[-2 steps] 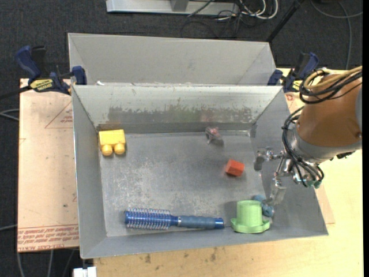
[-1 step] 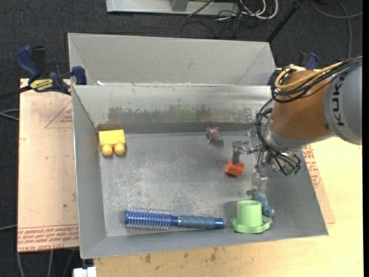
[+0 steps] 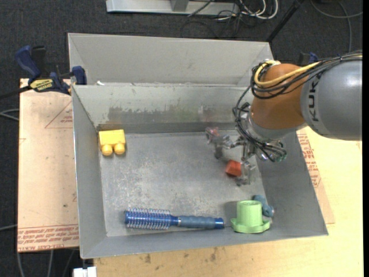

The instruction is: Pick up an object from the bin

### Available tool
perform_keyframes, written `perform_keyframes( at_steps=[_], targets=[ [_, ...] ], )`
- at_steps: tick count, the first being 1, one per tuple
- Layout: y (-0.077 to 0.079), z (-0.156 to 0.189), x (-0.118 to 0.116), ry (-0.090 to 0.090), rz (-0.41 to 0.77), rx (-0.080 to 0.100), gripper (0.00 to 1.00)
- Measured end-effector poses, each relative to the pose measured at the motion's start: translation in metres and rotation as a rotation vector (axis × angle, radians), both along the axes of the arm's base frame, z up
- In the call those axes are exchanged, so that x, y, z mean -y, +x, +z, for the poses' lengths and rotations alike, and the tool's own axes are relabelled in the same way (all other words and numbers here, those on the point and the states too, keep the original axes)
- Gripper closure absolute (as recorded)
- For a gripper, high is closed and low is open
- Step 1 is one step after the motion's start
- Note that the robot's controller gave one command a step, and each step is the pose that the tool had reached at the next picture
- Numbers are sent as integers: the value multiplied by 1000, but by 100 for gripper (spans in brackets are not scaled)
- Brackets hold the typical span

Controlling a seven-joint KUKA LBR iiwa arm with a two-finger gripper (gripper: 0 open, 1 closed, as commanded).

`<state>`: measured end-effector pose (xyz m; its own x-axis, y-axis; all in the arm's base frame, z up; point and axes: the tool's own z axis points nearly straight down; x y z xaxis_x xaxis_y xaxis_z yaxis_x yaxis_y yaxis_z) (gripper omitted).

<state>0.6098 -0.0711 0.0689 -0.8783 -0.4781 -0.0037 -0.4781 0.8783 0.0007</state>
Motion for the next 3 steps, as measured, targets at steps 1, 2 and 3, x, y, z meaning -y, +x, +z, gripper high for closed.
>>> perform_keyframes(
  at_steps=[1, 2, 3],
  targets=[
    [1, 2, 1, -1, -1, 1, 100],
    [0, 1, 1, -1, -1, 1, 0],
    [13, 19, 62, -3, -103, 4, 0]
  ],
)
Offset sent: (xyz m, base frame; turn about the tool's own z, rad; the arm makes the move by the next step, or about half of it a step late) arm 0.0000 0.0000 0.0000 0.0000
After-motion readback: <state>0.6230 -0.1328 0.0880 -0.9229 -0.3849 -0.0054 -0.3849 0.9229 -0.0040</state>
